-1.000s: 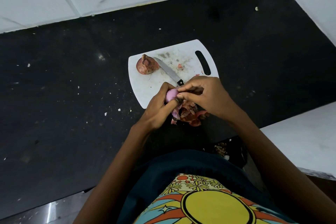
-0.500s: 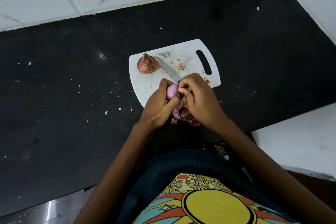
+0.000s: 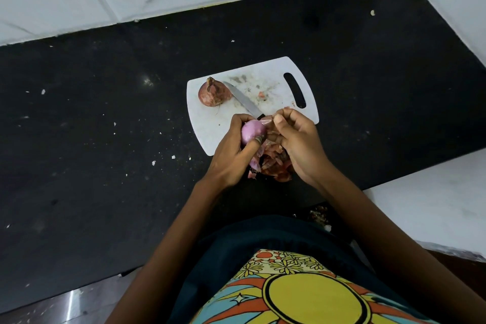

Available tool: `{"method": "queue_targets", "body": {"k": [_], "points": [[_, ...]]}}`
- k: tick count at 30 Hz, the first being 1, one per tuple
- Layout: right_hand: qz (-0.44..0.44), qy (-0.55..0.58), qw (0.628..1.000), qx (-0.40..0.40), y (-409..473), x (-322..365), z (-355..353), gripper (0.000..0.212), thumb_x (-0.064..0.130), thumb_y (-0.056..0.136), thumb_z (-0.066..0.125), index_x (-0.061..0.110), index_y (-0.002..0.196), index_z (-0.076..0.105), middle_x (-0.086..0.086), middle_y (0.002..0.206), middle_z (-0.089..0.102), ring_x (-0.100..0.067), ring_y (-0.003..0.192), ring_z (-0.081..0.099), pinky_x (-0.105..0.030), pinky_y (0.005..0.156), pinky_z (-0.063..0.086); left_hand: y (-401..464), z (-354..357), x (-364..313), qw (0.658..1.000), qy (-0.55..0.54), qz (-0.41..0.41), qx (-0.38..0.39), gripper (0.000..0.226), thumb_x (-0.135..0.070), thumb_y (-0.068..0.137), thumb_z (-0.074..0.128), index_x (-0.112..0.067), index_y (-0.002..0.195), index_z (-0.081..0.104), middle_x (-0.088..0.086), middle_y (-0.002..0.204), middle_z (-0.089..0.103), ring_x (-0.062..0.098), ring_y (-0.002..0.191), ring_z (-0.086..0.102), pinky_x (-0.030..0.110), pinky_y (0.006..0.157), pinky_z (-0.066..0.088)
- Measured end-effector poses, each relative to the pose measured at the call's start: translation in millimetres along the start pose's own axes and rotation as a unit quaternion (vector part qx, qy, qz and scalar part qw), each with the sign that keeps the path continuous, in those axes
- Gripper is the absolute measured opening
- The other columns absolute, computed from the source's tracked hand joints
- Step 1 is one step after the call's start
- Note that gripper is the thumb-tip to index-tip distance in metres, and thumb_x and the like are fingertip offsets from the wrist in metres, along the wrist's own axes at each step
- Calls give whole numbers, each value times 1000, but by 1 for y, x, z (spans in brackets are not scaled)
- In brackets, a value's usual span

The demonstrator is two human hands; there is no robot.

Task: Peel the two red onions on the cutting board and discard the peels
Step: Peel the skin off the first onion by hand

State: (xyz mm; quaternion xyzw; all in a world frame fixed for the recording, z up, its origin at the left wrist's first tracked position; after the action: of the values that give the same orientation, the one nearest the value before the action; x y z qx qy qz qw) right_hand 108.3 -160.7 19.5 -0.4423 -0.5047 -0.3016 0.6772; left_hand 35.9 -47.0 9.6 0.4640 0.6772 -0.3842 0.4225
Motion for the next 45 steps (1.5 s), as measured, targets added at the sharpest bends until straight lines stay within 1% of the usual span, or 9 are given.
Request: {"method": "queue_targets", "body": {"k": [3,10,16,21,28,32,36,40,45], "points": [[-5,57,998,5,-3,7,-2,18,17,99,46,7,92,59,-5,89,68,-14,84,67,-30,81,54,-1,0,1,1000,-11,-2,3,36,-34,85,44,-19,118,42,-3,105,57,18,94,58,47,86,50],[-123,-168,978,-3,-10,19,2,12,8,84,70,4,95,69,-4,92,70,-11,88,67,-26,82,54,0,0,-1,1000,-25,15,-5,33,-31,87,44,-21,118,41,-10,103,57,11,93,59,42,84,52],[-91,-101,988,-73,-4,15,-6,6,2,87,65,2,92,68,-13,87,71,-19,80,71,-29,77,58,-3,1,-3,997,-68,37,6,36,-18,83,45,-22,119,40,-12,108,51,6,98,54,29,85,50],[-44,-12,994,-100,-1,12,-11,7,-2,89,61,-3,95,64,-14,82,68,-14,69,71,-19,63,55,-1,3,-2,989,-145,34,25,38,-10,80,39,-26,113,45,-13,106,52,7,102,52,28,90,47],[8,102,975,-199,3,-3,-24,11,-3,91,57,-7,101,61,-17,91,65,-14,66,71,-23,67,58,2,6,2,966,-259,-5,22,43,-4,69,36,-24,103,52,-14,97,59,6,91,57,18,71,47],[-74,-72,971,-217,3,3,-36,5,8,90,62,7,94,63,-9,93,67,-11,71,68,-24,66,56,1,3,5,959,-283,-24,7,39,-10,70,34,-22,103,50,-9,97,58,-1,82,58,13,64,45],[-163,-304,925,-162,2,10,-30,6,16,85,69,13,84,64,-2,89,62,-2,74,56,-15,70,46,2,5,10,960,-279,-32,13,38,-13,71,34,-22,104,50,-4,98,57,4,85,56,14,65,45],[-125,-445,884,-72,9,-1,-21,27,25,96,54,3,89,67,-7,89,58,-21,90,56,-34,78,45,3,6,11,961,-273,-36,10,35,-14,72,34,-22,103,49,-3,100,57,-2,84,59,14,68,47],[-148,-348,925,-33,0,18,-11,15,12,88,64,10,102,68,-1,97,65,-5,86,59,-16,78,50,2,7,17,975,-219,-36,15,29,-16,81,34,-26,105,47,-4,106,55,2,93,58,22,76,50]]}}
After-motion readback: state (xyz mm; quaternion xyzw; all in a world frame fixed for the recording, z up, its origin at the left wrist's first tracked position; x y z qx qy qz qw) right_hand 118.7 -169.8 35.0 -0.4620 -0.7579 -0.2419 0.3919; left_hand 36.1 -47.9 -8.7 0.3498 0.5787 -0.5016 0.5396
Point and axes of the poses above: each hand's wrist, its own y-axis towards the middle knuckle, its own z-axis out of the palm, x = y × z, the point moved 5 cm from there along y, towards the middle knuckle
